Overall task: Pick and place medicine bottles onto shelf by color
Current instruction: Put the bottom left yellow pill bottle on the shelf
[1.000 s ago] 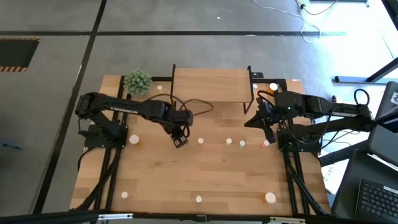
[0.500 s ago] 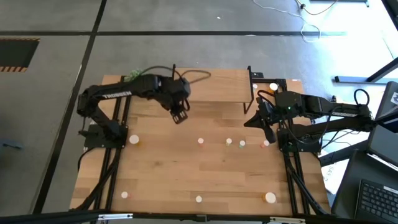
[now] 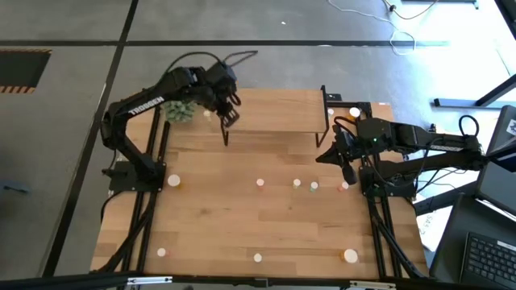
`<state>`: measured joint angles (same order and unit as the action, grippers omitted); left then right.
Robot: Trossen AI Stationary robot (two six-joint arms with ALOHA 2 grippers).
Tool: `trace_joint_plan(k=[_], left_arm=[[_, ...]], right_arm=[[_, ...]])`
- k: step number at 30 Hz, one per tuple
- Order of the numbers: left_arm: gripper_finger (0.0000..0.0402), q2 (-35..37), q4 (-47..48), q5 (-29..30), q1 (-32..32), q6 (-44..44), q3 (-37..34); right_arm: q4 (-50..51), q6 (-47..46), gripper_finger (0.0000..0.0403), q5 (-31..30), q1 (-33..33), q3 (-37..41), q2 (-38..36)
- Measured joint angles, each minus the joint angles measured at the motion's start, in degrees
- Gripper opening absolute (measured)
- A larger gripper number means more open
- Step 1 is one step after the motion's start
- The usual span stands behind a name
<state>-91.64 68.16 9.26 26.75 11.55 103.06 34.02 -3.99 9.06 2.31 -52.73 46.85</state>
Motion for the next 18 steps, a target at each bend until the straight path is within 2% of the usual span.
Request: trace_joint_plan(k=[5,18], left_arm=[[0.0102,-3.1,0.5,-2.8,3.9,-3.1,4.0],[0.0102,-16.1,9.7,-2.8,6.5,-11.2,20.2]], right_arm=[[-0.4,0.0,0.0006,-4.8,0.0,0.0,0.0],[-1.6,-0.4,0.0006,-5.1,0.0,0.0,0.0]])
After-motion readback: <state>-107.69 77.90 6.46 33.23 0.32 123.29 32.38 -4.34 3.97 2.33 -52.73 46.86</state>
